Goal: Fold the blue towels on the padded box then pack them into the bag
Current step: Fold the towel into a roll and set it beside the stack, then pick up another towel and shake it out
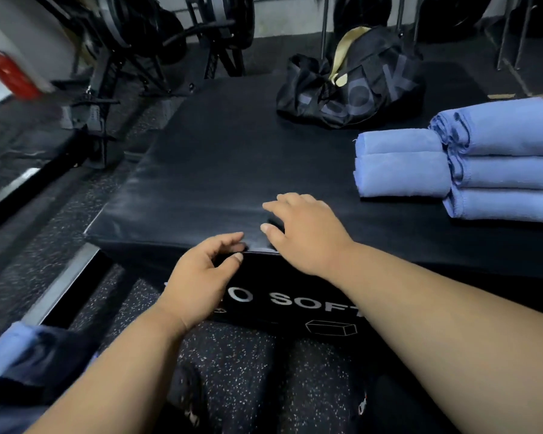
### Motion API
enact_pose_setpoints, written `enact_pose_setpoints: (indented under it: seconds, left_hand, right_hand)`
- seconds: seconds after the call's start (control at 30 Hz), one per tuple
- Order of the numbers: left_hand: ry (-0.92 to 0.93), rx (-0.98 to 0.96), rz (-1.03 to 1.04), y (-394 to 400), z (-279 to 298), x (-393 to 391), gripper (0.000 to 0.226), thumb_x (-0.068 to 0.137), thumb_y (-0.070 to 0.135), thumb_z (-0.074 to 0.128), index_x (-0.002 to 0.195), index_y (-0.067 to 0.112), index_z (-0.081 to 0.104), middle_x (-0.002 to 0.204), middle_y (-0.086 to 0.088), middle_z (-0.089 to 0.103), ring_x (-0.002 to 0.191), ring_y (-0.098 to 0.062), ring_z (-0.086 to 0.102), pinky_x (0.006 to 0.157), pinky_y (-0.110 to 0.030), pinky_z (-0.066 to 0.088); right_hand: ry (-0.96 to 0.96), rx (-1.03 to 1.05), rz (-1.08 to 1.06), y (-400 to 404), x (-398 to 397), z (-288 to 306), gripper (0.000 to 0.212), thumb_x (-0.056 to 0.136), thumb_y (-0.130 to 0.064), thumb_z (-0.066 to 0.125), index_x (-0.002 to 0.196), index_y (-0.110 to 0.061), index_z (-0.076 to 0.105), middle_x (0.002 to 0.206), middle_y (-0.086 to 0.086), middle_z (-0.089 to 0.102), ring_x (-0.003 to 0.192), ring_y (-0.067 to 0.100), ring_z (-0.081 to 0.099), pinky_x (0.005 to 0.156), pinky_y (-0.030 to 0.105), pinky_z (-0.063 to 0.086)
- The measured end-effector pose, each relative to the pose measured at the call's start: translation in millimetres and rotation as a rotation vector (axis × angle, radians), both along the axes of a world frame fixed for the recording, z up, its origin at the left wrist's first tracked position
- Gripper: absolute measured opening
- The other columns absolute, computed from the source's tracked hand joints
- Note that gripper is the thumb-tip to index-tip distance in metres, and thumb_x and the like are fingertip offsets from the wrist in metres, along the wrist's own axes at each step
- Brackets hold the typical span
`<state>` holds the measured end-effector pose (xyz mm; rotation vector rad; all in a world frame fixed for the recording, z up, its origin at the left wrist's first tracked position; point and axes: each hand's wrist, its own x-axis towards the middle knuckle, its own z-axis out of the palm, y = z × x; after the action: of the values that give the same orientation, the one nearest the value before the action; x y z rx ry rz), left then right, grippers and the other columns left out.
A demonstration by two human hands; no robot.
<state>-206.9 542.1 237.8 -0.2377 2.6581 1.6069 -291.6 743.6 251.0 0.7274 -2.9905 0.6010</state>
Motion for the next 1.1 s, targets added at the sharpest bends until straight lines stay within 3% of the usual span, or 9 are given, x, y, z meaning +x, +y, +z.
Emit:
enact_pose_setpoints:
  seconds: [0.13, 0.27, 0.37, 0.43, 0.53, 0.67, 0.77, 1.0, 1.1]
  left_hand:
    - [-0.027, -0.016, 0.155, -64.7, -1.5, 38.5, 0.033, 0.1, 0.007, 0.067, 0.122, 0.032, 0.072, 0.112, 0.02, 0.078, 0.109, 0.001, 0.07, 0.099, -0.018, 0.051]
    - [-0.09, -0.101, 0.292, -136.5, -11.4, 84.8, 0.03, 0.098, 0.017, 0.072, 0.12, 0.038, 0.071, 0.112, 0.022, 0.077, 0.107, 0.002, 0.07, 0.106, -0.03, 0.051]
    - [-0.144, -0.123, 0.373, -182.2, -11.4, 119.5, 0.034, 0.099, 0.021, 0.072, 0.131, 0.032, 0.067, 0.121, 0.015, 0.073, 0.112, -0.003, 0.068, 0.106, -0.028, 0.048]
    - [-0.165, -0.12, 0.451, -210.8, -14.0, 142.2, 0.038, 0.1, 0.022, 0.071, 0.137, 0.026, 0.065, 0.125, 0.009, 0.072, 0.114, -0.006, 0.066, 0.099, -0.021, 0.046]
    - [-0.194, -0.116, 0.62, -255.3, -28.5, 173.7, 0.034, 0.1, 0.023, 0.068, 0.135, 0.025, 0.067, 0.118, 0.009, 0.074, 0.092, 0.0, 0.064, 0.077, -0.011, 0.047]
    - [-0.342, 0.005, 0.742, -302.5, -62.7, 197.2, 0.043, 0.101, 0.023, 0.065, 0.143, 0.016, 0.061, 0.114, 0.009, 0.067, 0.079, -0.003, 0.057, 0.078, -0.028, 0.048]
    - [-0.38, 0.12, 0.807, -328.7, -88.5, 194.1, 0.05, 0.101, 0.02, 0.064, 0.149, 0.011, 0.056, 0.114, 0.002, 0.066, 0.066, -0.009, 0.05, 0.065, -0.032, 0.041]
    - [-0.446, 0.155, 0.83, -393.4, -140.1, 180.4, 0.062, 0.1, 0.027, 0.066, 0.157, 0.014, 0.046, 0.161, 0.0, 0.045, 0.088, -0.001, 0.055, 0.078, -0.028, 0.044]
    - [-0.524, 0.067, 0.775, -421.2, -164.4, 176.0, 0.061, 0.102, 0.029, 0.064, 0.157, 0.013, 0.044, 0.166, -0.002, 0.039, 0.13, -0.022, 0.056, 0.102, -0.029, 0.041]
  right_hand:
    - [-0.034, 0.037, 0.168, -51.4, 21.4, -2.5, 0.053, 0.105, -0.054, 0.045, 0.153, -0.031, 0.049, 0.154, -0.001, 0.051, 0.139, 0.025, 0.047, 0.115, 0.043, 0.038]
    - [-0.03, 0.094, 0.298, -101.7, 45.3, -6.3, 0.053, 0.105, -0.054, 0.047, 0.153, -0.031, 0.049, 0.158, -0.001, 0.047, 0.142, 0.025, 0.044, 0.117, 0.043, 0.036]
    - [-0.038, 0.117, 0.372, -136.2, 61.1, -12.4, 0.055, 0.104, -0.055, 0.049, 0.154, -0.032, 0.049, 0.164, -0.001, 0.041, 0.149, 0.023, 0.037, 0.123, 0.04, 0.029]
    - [-0.021, 0.148, 0.418, -159.5, 65.9, -16.1, 0.057, 0.103, -0.055, 0.05, 0.155, -0.033, 0.048, 0.168, 0.002, 0.034, 0.154, 0.023, 0.03, 0.127, 0.042, 0.024]
    - [0.081, 0.288, 0.479, -199.6, 54.6, -16.6, 0.062, 0.102, -0.058, 0.05, 0.159, -0.034, 0.041, 0.172, 0.006, 0.022, 0.158, 0.029, 0.021, 0.129, 0.046, 0.015]
    - [0.173, 0.491, 0.553, -261.5, 23.6, -14.4, 0.066, 0.103, -0.062, 0.043, 0.163, -0.04, 0.029, 0.175, 0.007, 0.009, 0.16, 0.032, 0.011, 0.129, 0.05, 0.012]
    - [0.199, 0.537, 0.611, -310.9, 4.0, -11.4, 0.071, 0.101, -0.065, 0.043, 0.165, -0.042, 0.021, 0.175, 0.006, 0.009, 0.16, 0.032, 0.013, 0.129, 0.049, 0.017]
    - [0.252, 0.594, 0.66, -372.0, -31.7, -29.7, 0.082, 0.089, -0.08, 0.038, 0.162, -0.054, 0.01, 0.175, 0.004, 0.006, 0.161, 0.033, 0.005, 0.129, 0.056, 0.007]
    - [0.243, 0.567, 0.655, -381.5, -36.6, -40.0, 0.082, 0.088, -0.081, 0.039, 0.161, -0.055, 0.013, 0.175, 0.002, 0.009, 0.161, 0.033, 0.003, 0.129, 0.059, 0.003]
